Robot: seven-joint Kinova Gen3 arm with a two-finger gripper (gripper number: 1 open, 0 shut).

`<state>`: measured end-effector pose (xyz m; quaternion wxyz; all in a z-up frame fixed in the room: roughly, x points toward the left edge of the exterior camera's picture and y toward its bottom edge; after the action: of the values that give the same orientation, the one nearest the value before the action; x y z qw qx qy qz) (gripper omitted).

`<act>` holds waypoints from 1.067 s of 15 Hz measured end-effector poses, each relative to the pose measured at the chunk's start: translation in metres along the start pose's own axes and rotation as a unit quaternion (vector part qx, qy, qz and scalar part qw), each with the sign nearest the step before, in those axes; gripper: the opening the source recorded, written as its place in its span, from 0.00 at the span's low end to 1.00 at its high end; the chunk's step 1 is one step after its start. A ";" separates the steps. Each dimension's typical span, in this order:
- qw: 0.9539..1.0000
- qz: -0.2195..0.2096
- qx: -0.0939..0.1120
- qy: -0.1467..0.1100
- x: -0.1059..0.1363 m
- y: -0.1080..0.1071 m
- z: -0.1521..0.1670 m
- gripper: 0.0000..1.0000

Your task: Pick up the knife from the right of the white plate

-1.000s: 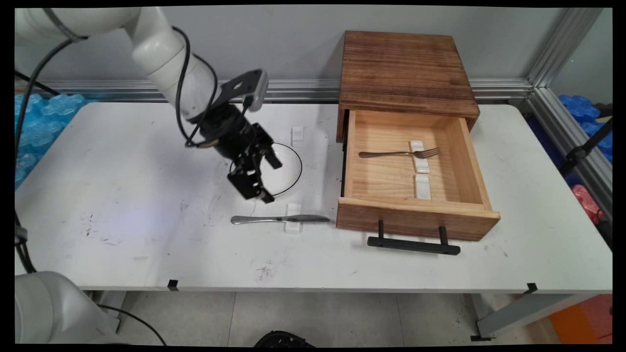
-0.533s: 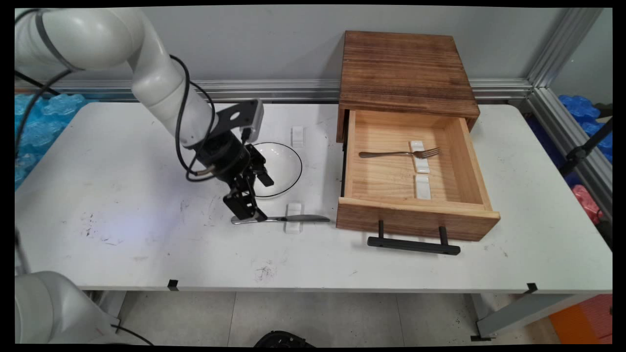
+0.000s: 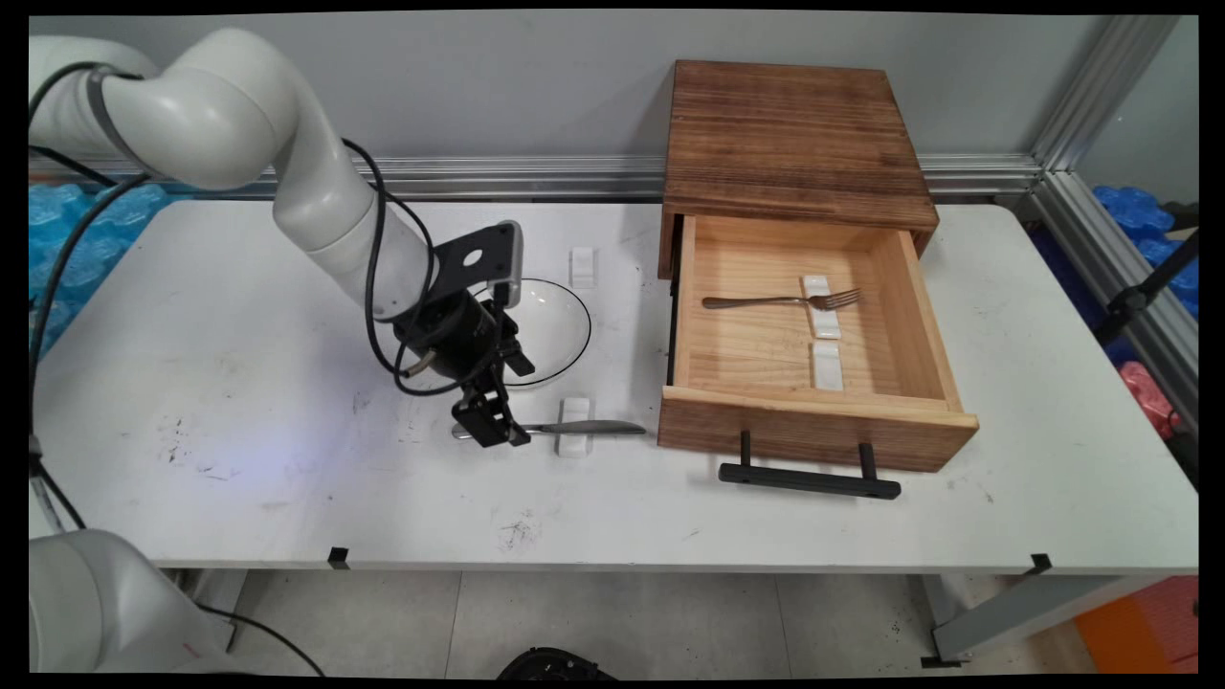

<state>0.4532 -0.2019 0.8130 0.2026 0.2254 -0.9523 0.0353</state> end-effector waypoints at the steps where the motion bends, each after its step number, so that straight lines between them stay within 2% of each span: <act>1: 1.000 -0.002 0.002 -0.002 -0.001 0.002 0.002 1.00; 8: 1.000 0.006 0.002 -0.005 -0.007 0.005 0.009 1.00; 16: 1.000 0.022 -0.014 0.003 -0.009 0.001 0.018 1.00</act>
<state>0.4537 -0.2001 0.7933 0.2075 0.2016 -0.9569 0.0268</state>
